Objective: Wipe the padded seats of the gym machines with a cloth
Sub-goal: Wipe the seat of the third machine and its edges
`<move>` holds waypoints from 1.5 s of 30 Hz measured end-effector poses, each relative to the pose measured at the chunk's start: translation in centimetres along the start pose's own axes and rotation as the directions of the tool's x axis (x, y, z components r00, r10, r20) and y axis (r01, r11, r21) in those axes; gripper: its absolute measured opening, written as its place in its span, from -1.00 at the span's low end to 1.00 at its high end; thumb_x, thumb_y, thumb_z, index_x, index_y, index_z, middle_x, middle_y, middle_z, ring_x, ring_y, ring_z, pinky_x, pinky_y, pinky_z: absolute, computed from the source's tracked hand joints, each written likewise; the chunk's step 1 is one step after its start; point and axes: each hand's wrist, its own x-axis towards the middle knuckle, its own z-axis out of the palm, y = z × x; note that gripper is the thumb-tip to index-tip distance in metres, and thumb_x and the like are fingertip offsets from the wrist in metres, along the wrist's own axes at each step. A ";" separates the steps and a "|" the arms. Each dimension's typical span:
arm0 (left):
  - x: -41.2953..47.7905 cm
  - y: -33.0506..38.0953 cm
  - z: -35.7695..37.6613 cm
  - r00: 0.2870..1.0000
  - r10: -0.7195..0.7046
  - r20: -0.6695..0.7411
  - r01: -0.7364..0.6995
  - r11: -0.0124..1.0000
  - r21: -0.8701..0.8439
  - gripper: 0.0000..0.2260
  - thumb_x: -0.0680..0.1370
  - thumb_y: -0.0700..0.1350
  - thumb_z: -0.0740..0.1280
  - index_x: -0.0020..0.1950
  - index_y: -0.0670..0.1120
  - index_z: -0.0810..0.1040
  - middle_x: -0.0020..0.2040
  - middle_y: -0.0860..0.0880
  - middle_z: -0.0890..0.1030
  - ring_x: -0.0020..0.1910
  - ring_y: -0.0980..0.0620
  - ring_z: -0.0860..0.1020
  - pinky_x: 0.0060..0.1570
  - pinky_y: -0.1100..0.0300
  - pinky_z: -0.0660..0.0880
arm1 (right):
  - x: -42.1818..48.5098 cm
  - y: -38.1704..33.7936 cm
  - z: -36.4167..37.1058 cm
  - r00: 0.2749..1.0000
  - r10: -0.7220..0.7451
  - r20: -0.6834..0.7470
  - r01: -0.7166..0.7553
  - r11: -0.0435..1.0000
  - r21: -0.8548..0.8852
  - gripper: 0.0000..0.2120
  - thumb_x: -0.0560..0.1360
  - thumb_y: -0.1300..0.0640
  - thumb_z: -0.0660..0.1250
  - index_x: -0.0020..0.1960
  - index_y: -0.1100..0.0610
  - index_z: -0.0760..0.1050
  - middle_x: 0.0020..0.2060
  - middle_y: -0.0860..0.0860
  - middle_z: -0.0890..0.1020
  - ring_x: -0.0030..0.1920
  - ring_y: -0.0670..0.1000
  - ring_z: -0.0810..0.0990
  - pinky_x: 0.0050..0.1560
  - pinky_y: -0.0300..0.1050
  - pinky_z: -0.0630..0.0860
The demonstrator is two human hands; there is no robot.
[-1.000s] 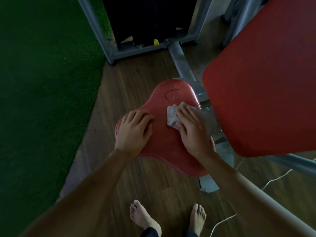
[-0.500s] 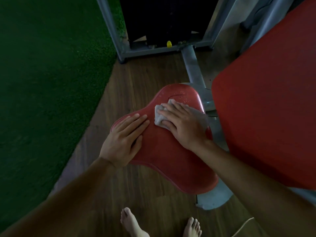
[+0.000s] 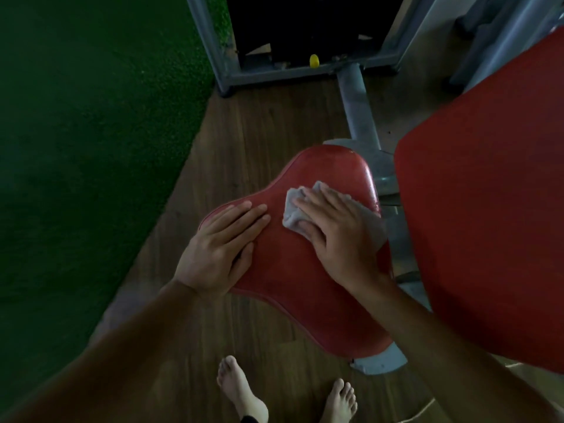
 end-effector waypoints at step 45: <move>1.0 -1.1 -0.8 0.930 0.057 0.364 -0.093 0.992 0.080 -0.48 0.70 0.05 -0.08 0.64 -0.10 0.10 0.64 -0.07 0.13 0.63 -0.08 0.07 0.58 0.00 0.05 | -2.7 -6.5 2.2 0.812 0.567 -0.138 -0.584 0.796 -0.159 -0.52 0.64 -0.16 -0.04 0.53 -0.20 0.29 0.59 0.00 0.25 0.59 0.19 0.13 0.54 0.22 0.11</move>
